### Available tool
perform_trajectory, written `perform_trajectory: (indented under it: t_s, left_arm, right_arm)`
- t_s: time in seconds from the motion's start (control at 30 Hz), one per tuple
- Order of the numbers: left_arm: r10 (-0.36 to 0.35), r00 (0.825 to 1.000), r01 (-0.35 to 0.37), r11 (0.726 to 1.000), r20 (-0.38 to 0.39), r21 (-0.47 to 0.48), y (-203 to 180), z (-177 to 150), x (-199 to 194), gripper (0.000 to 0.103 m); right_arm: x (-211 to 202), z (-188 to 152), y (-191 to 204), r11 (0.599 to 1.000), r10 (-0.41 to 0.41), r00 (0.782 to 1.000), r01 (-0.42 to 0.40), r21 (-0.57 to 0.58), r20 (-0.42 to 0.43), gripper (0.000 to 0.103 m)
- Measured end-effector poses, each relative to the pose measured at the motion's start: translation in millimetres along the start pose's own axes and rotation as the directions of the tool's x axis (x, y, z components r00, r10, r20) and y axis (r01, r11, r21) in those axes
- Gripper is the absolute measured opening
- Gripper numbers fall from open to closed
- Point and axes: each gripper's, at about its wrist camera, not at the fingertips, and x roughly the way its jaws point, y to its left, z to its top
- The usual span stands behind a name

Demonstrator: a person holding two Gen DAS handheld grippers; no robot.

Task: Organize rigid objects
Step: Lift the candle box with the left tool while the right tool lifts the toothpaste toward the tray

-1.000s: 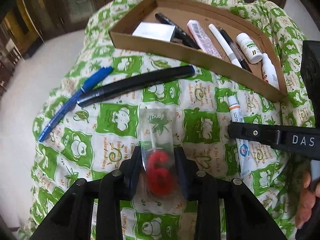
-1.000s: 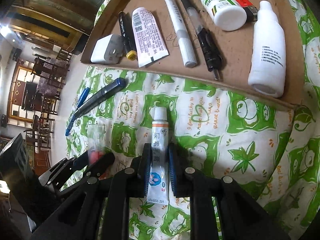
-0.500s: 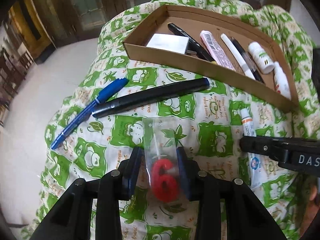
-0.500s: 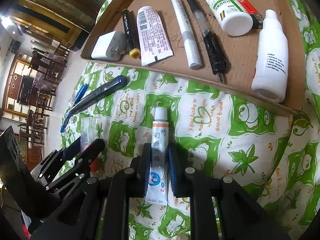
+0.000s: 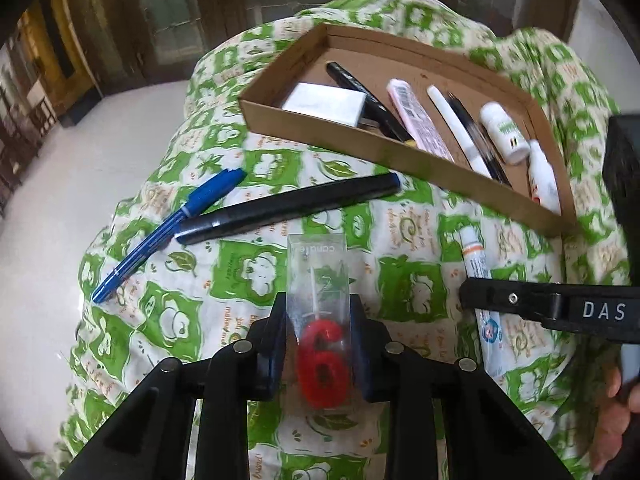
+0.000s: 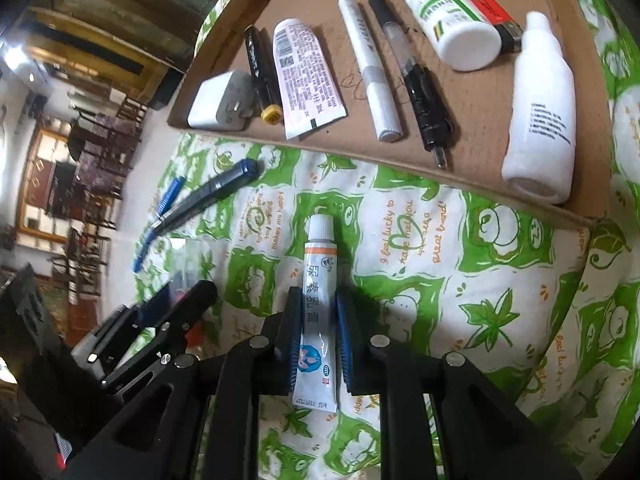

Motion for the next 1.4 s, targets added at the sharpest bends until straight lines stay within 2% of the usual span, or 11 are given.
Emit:
perform_trajectory:
  t_s: [0.1, 0.3, 0.57, 0.77, 1.0, 1.4]
  left_arm:
    - [-0.016, 1.0, 0.015, 0.999, -0.021, -0.036, 6.0, 0.7, 4.4, 0.029]
    - [-0.009, 0.998, 0.007, 1.0, -0.057, -0.028, 3.4, 0.2, 13.8, 0.03]
    - [0.003, 1.0, -0.003, 1.0, -0.021, -0.009, 2.5, 0.7, 8.1, 0.029]
    - [0.01, 1.0, -0.01, 1.0, 0.007, 0.001, -0.6, -0.9, 1.3, 0.029]
    - [0.009, 1.0, -0.009, 1.0, 0.008, 0.0, -1.9, -1.4, 0.9, 0.029]
    - [-0.03, 0.999, 0.031, 0.997, 0.019, -0.066, 11.9, 1.0, -5.2, 0.029]
  right_arm:
    - [3.0, 2.4, -3.0, 1.0, 0.018, 1.0, -0.018, 0.016, -0.004, 0.016]
    - [11.8, 4.2, 2.4, 0.999, -0.025, 1.0, 0.025, -0.025, -0.018, 0.016]
    - [11.4, 2.5, 10.0, 0.999, -0.017, 1.0, 0.016, -0.036, -0.011, 0.016]
    - [5.0, 4.1, 24.6, 0.995, 0.064, 0.998, -0.064, -0.074, 0.009, 0.016]
    - [3.3, 6.1, 30.5, 0.994, 0.069, 0.997, -0.067, -0.082, 0.026, 0.016]
    - [-5.4, 7.6, 28.5, 0.993, 0.072, 0.996, -0.067, -0.093, 0.056, 0.016]
